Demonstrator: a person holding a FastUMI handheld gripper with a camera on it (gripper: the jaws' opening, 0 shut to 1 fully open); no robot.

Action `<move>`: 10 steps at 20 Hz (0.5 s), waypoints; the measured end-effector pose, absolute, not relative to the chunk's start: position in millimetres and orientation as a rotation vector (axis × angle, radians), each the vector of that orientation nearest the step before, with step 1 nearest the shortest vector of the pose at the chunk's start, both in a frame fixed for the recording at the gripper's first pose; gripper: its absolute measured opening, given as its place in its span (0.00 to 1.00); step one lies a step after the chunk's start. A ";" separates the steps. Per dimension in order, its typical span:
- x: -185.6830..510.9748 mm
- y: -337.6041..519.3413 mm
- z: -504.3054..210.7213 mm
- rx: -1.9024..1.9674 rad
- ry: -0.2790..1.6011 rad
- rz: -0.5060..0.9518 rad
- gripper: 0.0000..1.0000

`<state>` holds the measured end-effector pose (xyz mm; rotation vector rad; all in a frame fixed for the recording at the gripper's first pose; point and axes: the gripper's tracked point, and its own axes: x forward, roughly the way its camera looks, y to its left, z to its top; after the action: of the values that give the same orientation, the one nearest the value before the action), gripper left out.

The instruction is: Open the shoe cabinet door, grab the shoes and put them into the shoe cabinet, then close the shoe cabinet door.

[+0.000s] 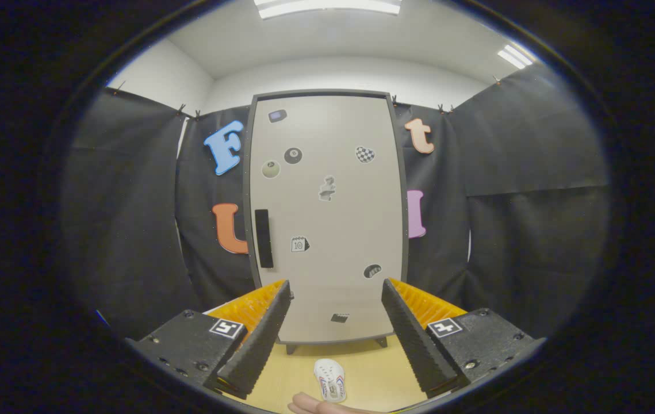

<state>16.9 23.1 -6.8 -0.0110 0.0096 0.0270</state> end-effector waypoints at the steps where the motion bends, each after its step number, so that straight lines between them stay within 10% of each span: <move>1: 19.1 24.9 -3.4 -0.016 -0.005 0.036 1.00; 10: 54.8 70.2 7.4 -0.049 -0.080 0.119 1.00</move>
<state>54.8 70.2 7.4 -0.0485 -0.0801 0.1194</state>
